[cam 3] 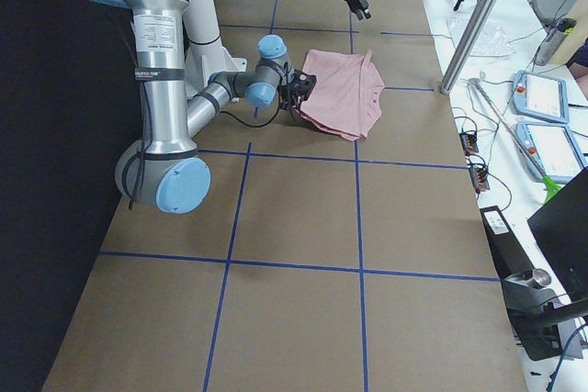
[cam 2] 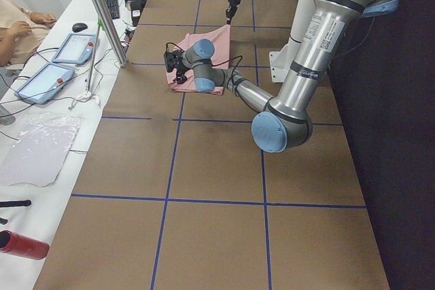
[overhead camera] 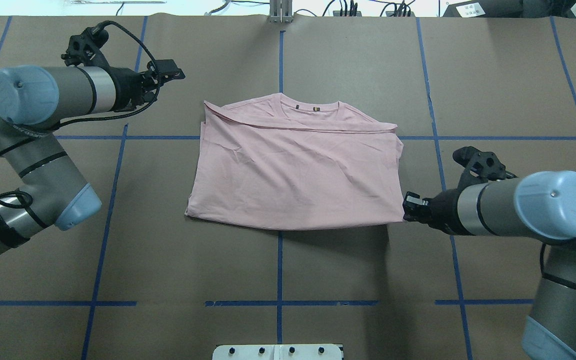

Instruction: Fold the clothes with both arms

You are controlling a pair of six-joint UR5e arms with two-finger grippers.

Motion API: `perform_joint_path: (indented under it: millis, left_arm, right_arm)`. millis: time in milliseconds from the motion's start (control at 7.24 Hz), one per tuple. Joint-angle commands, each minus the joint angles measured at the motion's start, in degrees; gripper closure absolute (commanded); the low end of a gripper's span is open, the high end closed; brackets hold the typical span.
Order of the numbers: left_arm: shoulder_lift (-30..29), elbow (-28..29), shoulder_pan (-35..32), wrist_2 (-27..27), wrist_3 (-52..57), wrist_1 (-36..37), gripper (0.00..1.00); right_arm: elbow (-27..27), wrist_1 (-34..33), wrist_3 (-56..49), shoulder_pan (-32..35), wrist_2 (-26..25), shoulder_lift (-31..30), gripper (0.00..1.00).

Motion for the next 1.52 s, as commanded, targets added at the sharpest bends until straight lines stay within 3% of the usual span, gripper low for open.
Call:
perform_joint_path:
  millis: [0,138,276,414,552,828,966,1104,1242,1380]
  left_arm:
    - [0.0,-2.1,0.0,-0.2,-0.3,0.1,0.00]
    - [0.1,-5.4,0.1,-0.8,-3.1,0.4,0.00]
    - [0.4,-7.4,0.4,-1.6,-6.2,0.7,0.00]
    - [0.4,-8.8,0.4,-4.8,-6.5,0.7,0.00]
    - [1.0,-9.0,0.9,-6.0,-9.9,0.6,0.00]
    - [8.2,-15.7,9.3,-4.9,-19.1,3.0,0.00]
    - [9.9,-17.8,15.0,-0.2,-19.3,11.1,0.00]
    - [7.3,-20.0,20.5,3.7,-19.3,24.9,0.00]
    - [4.5,-19.1,23.4,3.9,-19.3,32.0,0.02]
    - [3.4,-17.0,26.4,3.9,-19.3,34.7,0.07]
  right_arm:
    - [7.8,0.1,2.3,-5.4,5.3,-7.2,1.00]
    - [7.9,0.1,3.1,-8.3,10.1,-7.3,1.00]
    - [7.7,0.1,4.3,-13.4,11.8,-7.5,1.00]
    - [6.6,0.1,4.5,-16.0,11.4,-7.4,0.21]
    - [4.6,0.2,4.5,-16.7,9.5,-6.7,0.00]
    - [4.3,0.2,3.8,-4.4,8.2,-2.3,0.00]
    - [1.6,0.3,3.1,3.6,8.2,1.7,0.00]
    - [-3.5,0.2,-0.2,9.8,8.9,6.0,0.00]
    - [-8.0,0.7,-6.8,12.3,8.2,6.3,0.00]
    - [-10.1,0.6,-10.8,13.2,8.1,7.2,0.00]
